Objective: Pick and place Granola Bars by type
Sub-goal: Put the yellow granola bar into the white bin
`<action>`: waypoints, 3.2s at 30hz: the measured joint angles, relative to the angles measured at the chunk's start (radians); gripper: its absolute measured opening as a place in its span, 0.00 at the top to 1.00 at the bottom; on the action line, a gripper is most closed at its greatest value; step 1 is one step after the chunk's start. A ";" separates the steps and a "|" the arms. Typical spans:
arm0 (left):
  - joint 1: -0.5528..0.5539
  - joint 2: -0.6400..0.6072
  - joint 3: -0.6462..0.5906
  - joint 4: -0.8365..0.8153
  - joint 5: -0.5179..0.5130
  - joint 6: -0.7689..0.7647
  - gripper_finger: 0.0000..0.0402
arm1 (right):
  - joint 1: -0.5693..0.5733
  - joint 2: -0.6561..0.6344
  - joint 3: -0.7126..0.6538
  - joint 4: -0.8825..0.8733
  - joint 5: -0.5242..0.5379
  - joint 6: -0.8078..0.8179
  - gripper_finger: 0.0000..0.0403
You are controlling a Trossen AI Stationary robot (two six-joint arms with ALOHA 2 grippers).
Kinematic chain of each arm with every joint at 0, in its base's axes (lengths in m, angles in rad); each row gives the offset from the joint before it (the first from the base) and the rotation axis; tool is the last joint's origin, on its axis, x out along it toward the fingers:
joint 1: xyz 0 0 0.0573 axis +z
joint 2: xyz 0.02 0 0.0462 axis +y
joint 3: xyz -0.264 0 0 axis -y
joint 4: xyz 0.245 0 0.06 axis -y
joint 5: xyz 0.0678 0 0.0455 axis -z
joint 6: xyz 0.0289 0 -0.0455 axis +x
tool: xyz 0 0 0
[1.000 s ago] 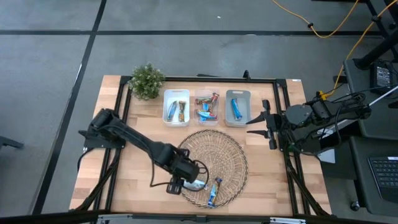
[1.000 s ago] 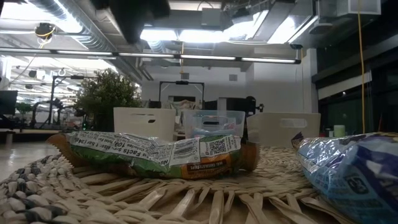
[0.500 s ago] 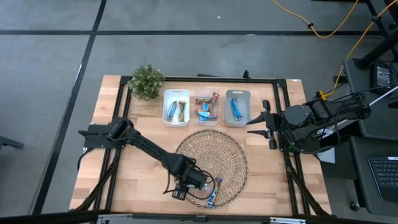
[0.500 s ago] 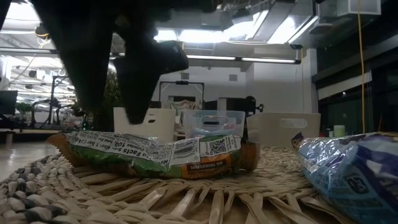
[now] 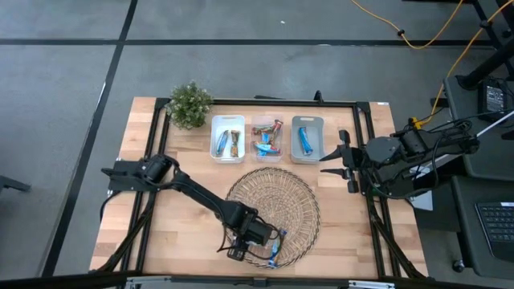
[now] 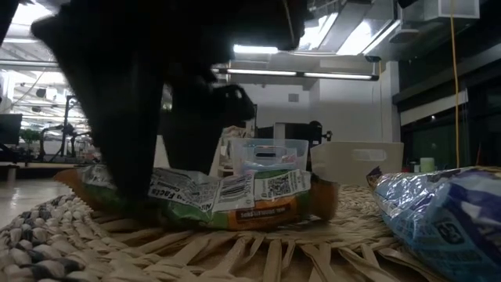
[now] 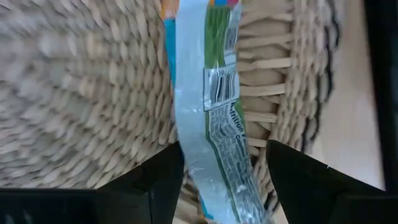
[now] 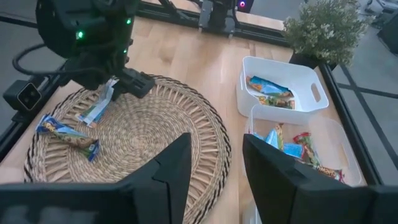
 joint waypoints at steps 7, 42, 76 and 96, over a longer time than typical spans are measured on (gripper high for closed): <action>0.008 0.040 0.006 0.000 -0.003 -0.036 0.47 | 0.000 0.000 0.000 0.002 0.000 0.000 0.64; 0.083 -0.694 0.001 0.178 -0.051 -0.230 0.95 | 0.000 0.000 0.000 0.007 0.000 -0.009 0.64; 0.102 -0.902 0.002 0.236 -0.752 -0.059 0.96 | 0.000 0.000 0.000 0.115 0.131 -0.140 0.64; 0.578 -0.773 0.016 -0.151 -0.841 -0.346 0.96 | -0.069 -0.001 0.000 0.215 0.016 -0.196 0.64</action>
